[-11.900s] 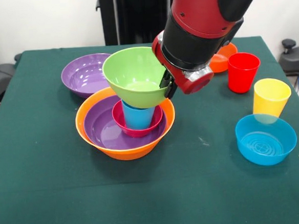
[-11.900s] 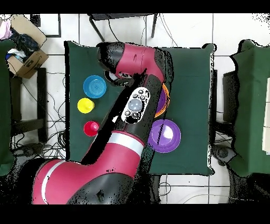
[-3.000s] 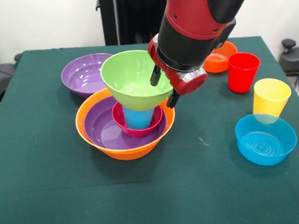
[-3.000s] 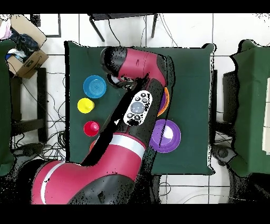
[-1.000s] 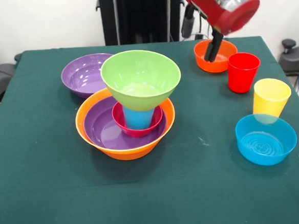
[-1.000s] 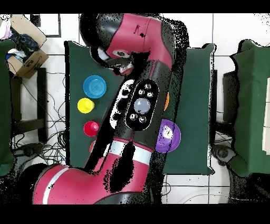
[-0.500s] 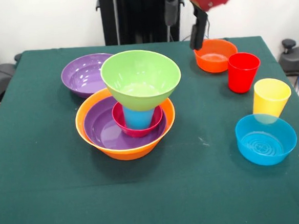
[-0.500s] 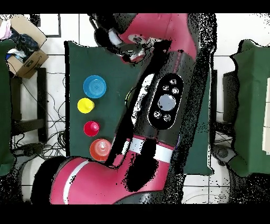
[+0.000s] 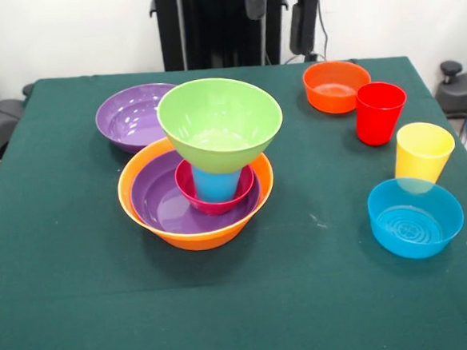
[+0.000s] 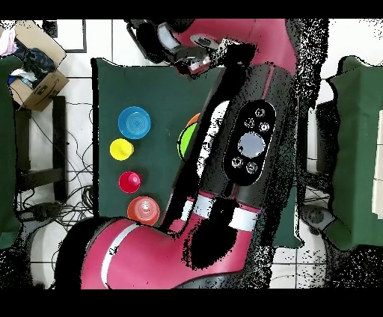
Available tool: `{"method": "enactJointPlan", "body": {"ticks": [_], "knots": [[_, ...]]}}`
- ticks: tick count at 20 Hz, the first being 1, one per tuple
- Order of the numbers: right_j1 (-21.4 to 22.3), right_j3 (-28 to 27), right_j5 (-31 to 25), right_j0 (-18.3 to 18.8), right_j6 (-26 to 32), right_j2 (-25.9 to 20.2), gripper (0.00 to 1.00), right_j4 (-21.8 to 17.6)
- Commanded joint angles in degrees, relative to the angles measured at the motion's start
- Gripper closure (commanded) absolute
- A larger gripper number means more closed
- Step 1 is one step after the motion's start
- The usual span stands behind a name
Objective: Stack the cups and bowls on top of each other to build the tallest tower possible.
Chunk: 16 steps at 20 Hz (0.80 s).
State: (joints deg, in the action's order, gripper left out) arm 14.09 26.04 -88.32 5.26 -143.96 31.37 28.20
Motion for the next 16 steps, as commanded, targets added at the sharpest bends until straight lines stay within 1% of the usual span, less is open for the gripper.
{"method": "enactJointPlan", "body": {"ticks": [1, 5, 9, 13, 16], "knots": [[-4.61, -1.49, -1.92, 0.86, -9.19, -2.96, 0.0, 0.61], [-5.78, -6.16, -4.73, 2.97, -10.28, -1.33, 0.0, 3.05], [-7.29, -9.41, -5.47, 5.63, -8.35, 0.39, 0.0, 5.09], [-7.19, -7.63, -3.9, 6.52, -5.51, 0.57, 0.0, 4.56], [-5.03, -3.54, -3.26, 6.37, -3.11, -0.42, 0.0, 3.01]]}}
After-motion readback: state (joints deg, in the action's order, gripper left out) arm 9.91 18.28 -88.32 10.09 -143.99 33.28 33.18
